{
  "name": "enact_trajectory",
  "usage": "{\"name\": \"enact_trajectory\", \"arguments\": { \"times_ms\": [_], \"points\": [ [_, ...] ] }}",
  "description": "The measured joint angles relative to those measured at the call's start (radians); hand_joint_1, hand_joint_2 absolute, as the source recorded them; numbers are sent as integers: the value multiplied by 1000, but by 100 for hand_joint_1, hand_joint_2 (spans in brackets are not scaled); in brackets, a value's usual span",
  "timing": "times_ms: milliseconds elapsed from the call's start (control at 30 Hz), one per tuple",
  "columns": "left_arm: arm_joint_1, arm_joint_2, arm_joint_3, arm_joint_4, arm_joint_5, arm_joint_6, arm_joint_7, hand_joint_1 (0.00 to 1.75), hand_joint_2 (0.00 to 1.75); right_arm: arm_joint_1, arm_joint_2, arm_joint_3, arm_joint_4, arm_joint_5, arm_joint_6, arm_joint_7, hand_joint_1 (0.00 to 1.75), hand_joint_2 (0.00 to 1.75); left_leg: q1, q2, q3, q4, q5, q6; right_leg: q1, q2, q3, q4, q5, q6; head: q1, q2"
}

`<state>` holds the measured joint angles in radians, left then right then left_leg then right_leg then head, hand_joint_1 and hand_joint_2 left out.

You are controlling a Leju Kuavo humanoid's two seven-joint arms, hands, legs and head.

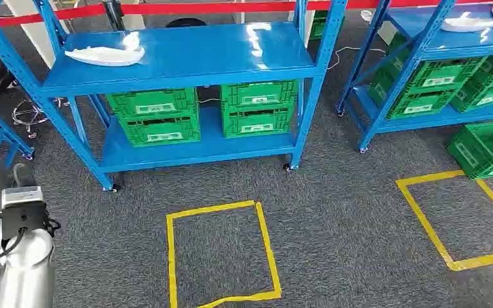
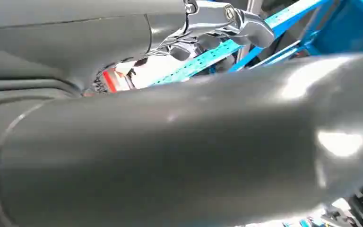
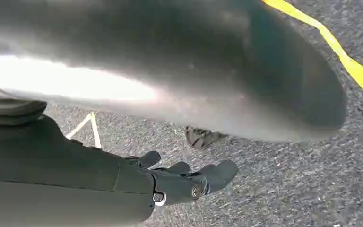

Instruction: Take the parts from the cabinet and place them on the table.

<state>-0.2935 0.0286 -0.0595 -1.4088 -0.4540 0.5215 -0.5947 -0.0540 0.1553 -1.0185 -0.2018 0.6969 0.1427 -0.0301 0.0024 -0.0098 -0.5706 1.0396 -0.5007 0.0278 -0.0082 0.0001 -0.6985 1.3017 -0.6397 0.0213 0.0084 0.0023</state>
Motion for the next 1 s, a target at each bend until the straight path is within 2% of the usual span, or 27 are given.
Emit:
{"name": "enact_trajectory", "arguments": {
  "times_ms": [67,100,133,167,200,233,267,300,333,367,400,433,467,500,533,567,633,667,700,767,800,833,867,900,933,967,1000],
  "points": [
    [4,-1,0,-5,0,1,-1,0,0,1,0,0,0,1,0,-3,0,0,-4,-3,29,0,-20,-2,8,1,28,-132,101,-16,0,0],
    [4,-2,0,-10,0,2,-2,0,0,1,0,0,0,2,0,-5,0,0,-5,-2,43,-1,-31,-2,14,1,51,-219,171,-27,0,0],
    [5,-2,0,-11,0,2,-2,0,0,5,-5,0,0,4,0,-6,0,0,-6,-2,50,-1,-39,-5,21,3,53,-245,199,-38,-4,0],
    [9,-2,1,-13,-2,1,-2,0,0,1,-5,0,0,8,2,-3,0,0,-5,-6,50,-4,-43,-13,24,3,52,-262,170,-37,-6,0],
    [12,-2,1,-17,-2,0,0,0,0,0,-5,0,0,8,2,-2,0,0,-4,-6,50,-7,-46,-18,27,4,62,-260,186,-40,-8,0],
    [14,-3,1,-19,-3,0,-1,0,0,1,-5,0,0,8,2,-2,0,0,-4,-8,60,-2,-44,-23,27,4,60,-267,186,-44,-6,0],
    [14,-5,1,-24,-4,0,-2,0,0,1,-5,0,0,10,3,-2,0,0,-5,-8,64,-1,-38,-31,24,3,75,-273,185,-52,-6,0],
    [15,-3,2,-30,-4,0,-2,0,0,-2,-2,0,0,10,4,-1,0,0,-6,-6,50,19,-37,-36,14,4,96,-287,185,-55,-6,0],
    [15,-3,2,-31,-4,0,-3,0,0,-2,-2,0,0,11,7,-1,0,0,-6,-5,42,54,-32,-40,13,3,110,-292,181,-59,-9,0],
    [11,-3,2,-31,-5,-1,-3,0,0,-3,-3,0,0,17,11,2,0,0,-4,-3,-2,127,-41,-46,9,3,123,-296,176,-65,-18,0],
    [12,-3,3,-32,-9,-3,-1,0,0,-4,-4,0,0,21,17,6,0,0,-1,-3,-47,192,-64,-51,7,4,130,-296,169,-66,-16,0],
    [18,-3,3,-32,-9,-3,0,0,0,-4,-4,0,0,21,18,6,0,0,4,-2,-96,252,-103,-56,5,4,138,-296,160,-65,-17,0],
    [20,-3,3,-32,-9,-3,0,0,0,-4,-4,0,0,22,18,5,0,0,7,-1,-129,283,-131,-62,4,4,146,-296,151,-64,-18,0],
    [20,-3,3,-32,-9,-3,0,0,0,-3,-4,0,0,23,18,3,0,0,9,0,-144,283,-133,-65,3,4,154,-296,145,-62,-16,0],
    [20,-3,4,-33,-10,-3,1,0,0,-2,-3,0,0,25,18,2,0,0,12,2,-141,236,-99,-68,-1,5,170,-296,133,-58,-17,0],
    [21,-3,4,-35,-10,-4,3,0,0,-2,-3,0,0,26,21,0,0,0,15,4,-121,167,-45,-73,-4,5,184,-296,123,-53,-17,0],
    [21,-3,4,-39,-10,-10,6,0,0,-3,-3,0,0,26,35,-5,0,0,22,9,-70,2,92,-75,-6,4,201,-296,100,-39,-19,0],
    [21,-3,4,-38,-10,-12,6,0,0,-5,-3,0,0,26,35,-8,0,0,18,13,-75,-6,66,-70,-5,6,215,-288,91,-33,-21,0],
    [20,-6,3,-39,-11,-16,6,0,0,-10,-4,0,0,24,35,-13,0,0,14,13,-67,0,44,-56,-3,4,206,-296,82,-22,-21,0],
    [16,-13,3,-42,-11,-24,9,0,0,-11,-4,0,0,20,36,-17,0,0,16,10,-67,-4,58,-37,0,4,223,-285,90,-7,-21,0],
    [14,-18,3,-42,-13,-28,9,0,0,-13,-5,0,0,20,35,-16,0,0,19,5,-49,-4,58,-30,-4,2,225,-282,84,-5,-21,0],
    [11,-24,3,-44,-15,-30,9,0,0,-14,-6,0,0,20,36,-18,0,0,19,7,-38,-7,52,-23,-6,3,212,-247,85,-2,-18,0],
    [5,-26,3,-45,-18,-30,10,0,0,-16,-6,0,0,20,36,-18,0,0,18,7,-33,-7,46,-17,-6,3,174,-183,78,1,-16,0],
    [1,-28,3,-44,-20,-31,10,0,0,-18,-6,0,0,20,36,-19,0,0,17,7,-30,-7,41,-15,-6,3,123,-111,56,6,-12,0],
    [1,-31,3,-44,-21,-31,11,0,0,-18,-6,0,0,20,36,-19,0,0,15,7,-25,-7,33,-12,-6,3,71,-40,20,10,-11,0],
    [1,-35,3,-44,-21,-31,11,0,0,-16,-6,0,0,20,36,-19,0,0,13,6,-19,-7,25,-11,-6,3,30,5,-12,10,-11,0],
    [2,-37,3,-43,-22,-31,12,0,0,-15,-6,0,0,20,36,-19,0,0,12,5,-10,-7,17,-11,-5,3,3,16,-19,8,-11,0]
  ]
}}
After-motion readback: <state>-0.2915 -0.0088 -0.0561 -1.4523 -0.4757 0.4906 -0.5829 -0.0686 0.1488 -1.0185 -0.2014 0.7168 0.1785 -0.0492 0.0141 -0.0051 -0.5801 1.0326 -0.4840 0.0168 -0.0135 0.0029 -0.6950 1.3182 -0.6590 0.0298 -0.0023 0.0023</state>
